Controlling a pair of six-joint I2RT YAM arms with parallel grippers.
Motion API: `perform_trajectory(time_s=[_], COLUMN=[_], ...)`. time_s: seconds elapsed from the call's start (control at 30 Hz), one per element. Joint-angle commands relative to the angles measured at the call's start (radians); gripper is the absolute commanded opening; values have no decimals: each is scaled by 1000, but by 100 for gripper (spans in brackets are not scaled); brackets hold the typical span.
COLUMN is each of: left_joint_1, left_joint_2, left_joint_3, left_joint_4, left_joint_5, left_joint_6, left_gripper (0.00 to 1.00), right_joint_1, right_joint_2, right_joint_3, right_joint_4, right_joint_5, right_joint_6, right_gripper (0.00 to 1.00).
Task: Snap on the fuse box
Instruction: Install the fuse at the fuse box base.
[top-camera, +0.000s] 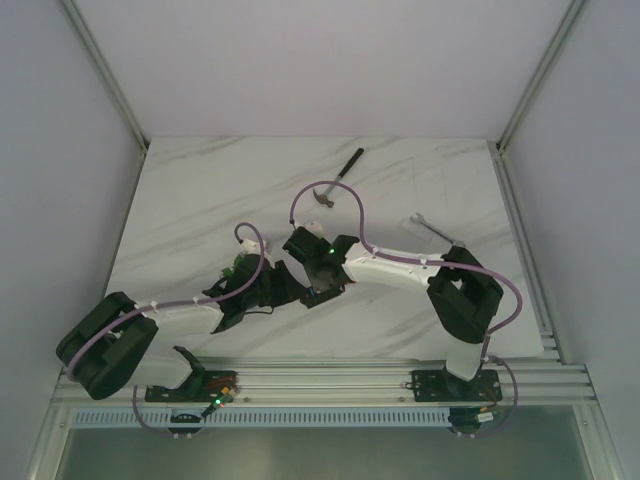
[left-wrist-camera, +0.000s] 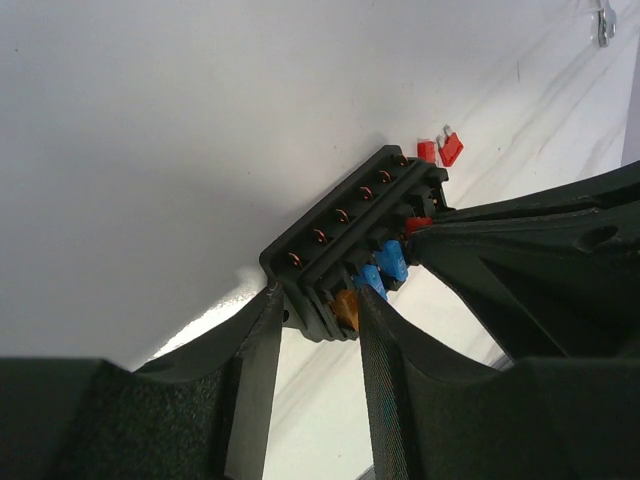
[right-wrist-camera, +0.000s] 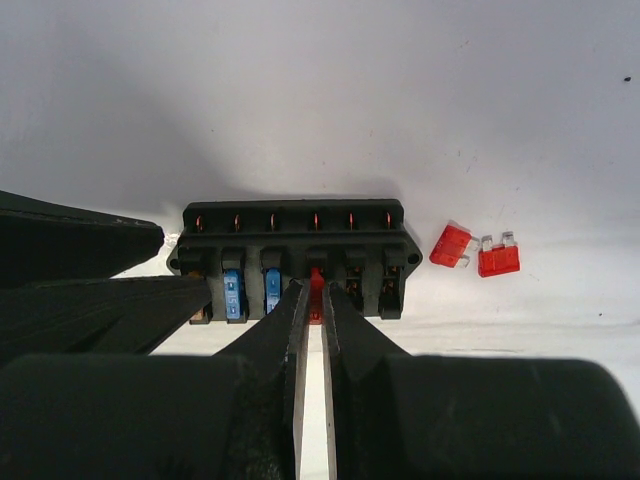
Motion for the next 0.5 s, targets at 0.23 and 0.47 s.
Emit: perform_trajectory(time_s=[0.23,0.47], left_joint_1=[5,4], left_joint_2=[17,18], left_joint_3=[10,10], left_joint_4=[-23,-25], left_joint_5=[1,2], left_joint_6=[-3,-2], left_gripper=[45,45], right_joint_1=[7,7], right_joint_2=[-53,-37], right_joint_3=[-24,-34], right_joint_4=[25,29], right_joint_5=[61,54], right_joint_6=[-9,-11], right_gripper=[0,0])
